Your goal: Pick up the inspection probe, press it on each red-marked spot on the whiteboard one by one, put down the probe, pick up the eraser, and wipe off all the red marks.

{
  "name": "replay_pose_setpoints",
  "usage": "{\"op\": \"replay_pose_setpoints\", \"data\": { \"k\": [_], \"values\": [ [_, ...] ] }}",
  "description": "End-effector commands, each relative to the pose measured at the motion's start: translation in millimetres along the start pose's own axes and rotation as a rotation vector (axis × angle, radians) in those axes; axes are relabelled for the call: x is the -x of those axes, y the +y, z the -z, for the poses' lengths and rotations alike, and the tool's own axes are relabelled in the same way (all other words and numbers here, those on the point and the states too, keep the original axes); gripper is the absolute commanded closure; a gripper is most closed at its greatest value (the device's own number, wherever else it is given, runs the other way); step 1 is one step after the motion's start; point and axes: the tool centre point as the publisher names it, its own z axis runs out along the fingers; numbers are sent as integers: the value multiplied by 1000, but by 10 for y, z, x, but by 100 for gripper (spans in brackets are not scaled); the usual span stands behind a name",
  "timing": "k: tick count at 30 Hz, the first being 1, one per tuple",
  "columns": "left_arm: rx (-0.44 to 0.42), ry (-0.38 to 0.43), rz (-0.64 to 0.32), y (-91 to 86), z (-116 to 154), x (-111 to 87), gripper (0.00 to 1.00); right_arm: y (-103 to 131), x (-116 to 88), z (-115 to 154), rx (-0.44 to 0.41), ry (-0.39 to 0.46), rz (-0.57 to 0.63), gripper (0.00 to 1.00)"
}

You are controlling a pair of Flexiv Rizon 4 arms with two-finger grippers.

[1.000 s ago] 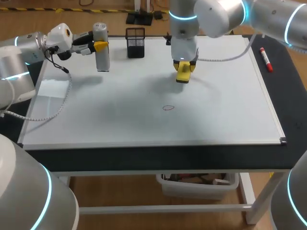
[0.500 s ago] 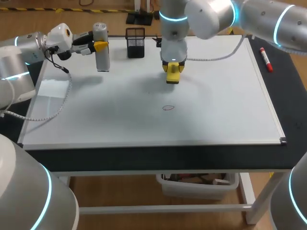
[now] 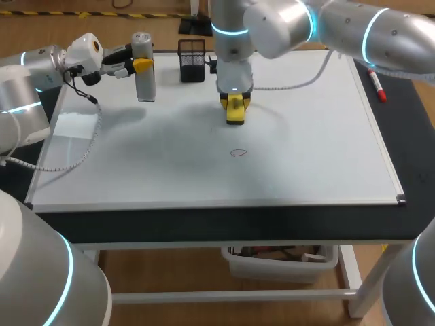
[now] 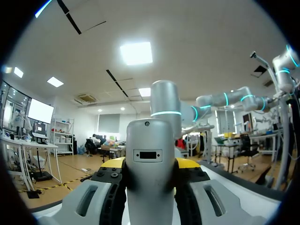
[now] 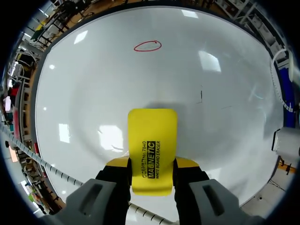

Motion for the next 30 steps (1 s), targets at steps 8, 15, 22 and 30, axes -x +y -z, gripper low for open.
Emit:
{"op": "replay_pose_setpoints", "data": {
  "k": [8,15,22,30],
  "values": [
    [3,-7,-2,-24,-13,-24,100,-2,-212,-168,30,19,-58,100],
    [3,-7,-2,-24,-13,-24,100,37,-446,-232,43,20,-113,100],
    [3,-7,-2,-24,-13,-24,100,60,-644,-254,50,28,-159,100],
    [3,-7,-2,-24,-13,-24,100,60,-757,-116,20,15,-194,100]
  ]
}}
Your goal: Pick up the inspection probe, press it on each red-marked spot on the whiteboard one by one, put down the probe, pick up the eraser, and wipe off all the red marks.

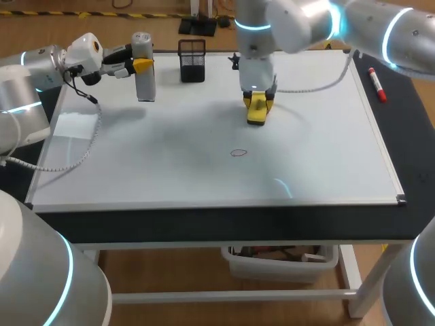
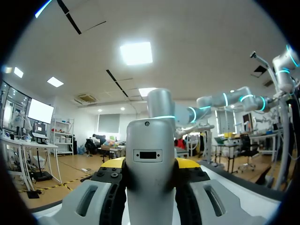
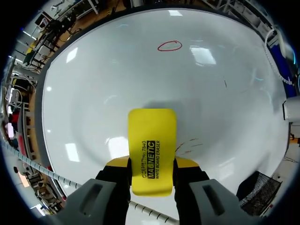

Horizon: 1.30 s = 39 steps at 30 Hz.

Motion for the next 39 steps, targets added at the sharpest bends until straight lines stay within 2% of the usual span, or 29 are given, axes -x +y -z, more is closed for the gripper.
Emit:
{"op": "replay_pose_setpoints", "data": {
  "k": [1,6,11,21,28,39],
  "values": [
    [3,-7,-2,-24,-13,-24,100,25,-104,-32,-29,-15,-9,100],
    [3,-7,-2,-24,-13,-24,100,-38,-235,238,-65,-26,-33,100],
    [3,-7,-2,-24,-13,-24,100,-144,-388,356,-70,-11,-67,100],
    [3,-7,-2,-24,-13,-24,100,-357,-806,395,-62,-42,-167,100],
    [3,-7,-2,-24,-13,-24,100,-476,-1117,345,-48,-25,-238,100],
    [3,-7,-2,-24,-13,-24,100,-532,-1335,262,-9,-41,-308,100]
  ]
}}
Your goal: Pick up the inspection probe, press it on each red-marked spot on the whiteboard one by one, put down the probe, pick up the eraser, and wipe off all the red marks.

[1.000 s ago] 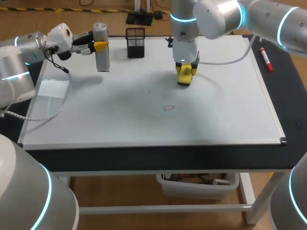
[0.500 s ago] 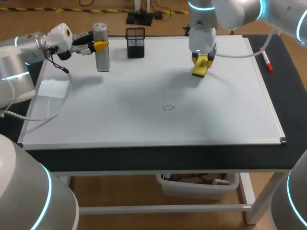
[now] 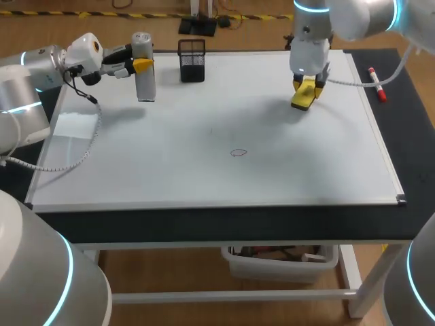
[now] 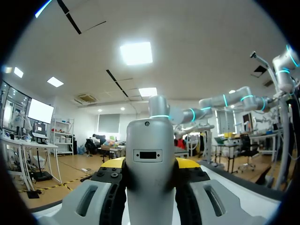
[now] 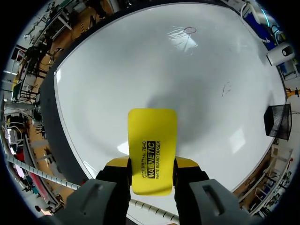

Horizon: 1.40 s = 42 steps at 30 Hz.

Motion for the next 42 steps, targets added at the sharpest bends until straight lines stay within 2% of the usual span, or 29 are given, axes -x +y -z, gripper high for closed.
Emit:
{"op": "replay_pose_setpoints", "data": {
  "k": [1,21,26,31,42],
  "values": [
    [3,-7,-2,-24,-13,-24,100,-54,-35,-2,9,-6,-9,100],
    [14,0,-10,-39,-28,-28,100,-72,-59,49,0,-5,-30,100],
    [11,21,-29,-62,-73,-145,100,-72,-59,49,0,-5,-30,100],
    [6,41,-53,-105,-144,-352,100,-72,-59,49,0,-5,-30,100],
    [-19,138,-61,-46,-465,-941,100,-72,-59,49,0,-5,-30,100]
  ]
}}
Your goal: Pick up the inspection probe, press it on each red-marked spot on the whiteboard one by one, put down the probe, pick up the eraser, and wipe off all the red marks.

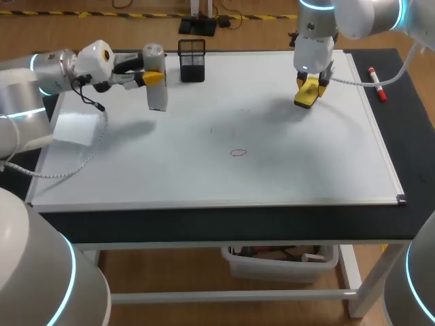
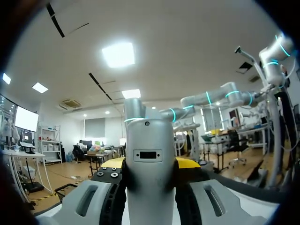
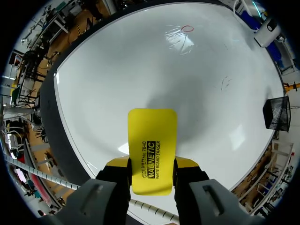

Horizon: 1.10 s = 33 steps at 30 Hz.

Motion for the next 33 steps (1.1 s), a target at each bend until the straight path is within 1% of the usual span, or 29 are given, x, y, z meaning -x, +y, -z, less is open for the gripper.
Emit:
{"op": "replay_pose_setpoints", "data": {
  "k": [1,6,10,14,22,33],
  "values": [
    [-5,-5,-2,3,-170,-225,100,-5,-6,16,-2,3,2,100],
    [-17,33,16,31,-353,-438,100,-5,-6,16,-2,3,2,100],
    [-40,54,38,52,-473,-565,100,-5,-6,16,-2,3,2,100],
    [-42,79,60,101,-616,-684,100,-5,-6,16,-2,3,2,100],
    [-53,124,98,192,-932,-836,100,-5,-6,16,-2,3,2,100],
    [-70,203,143,369,-1415,-971,100,-5,-6,16,-2,3,2,100]
  ]
}}
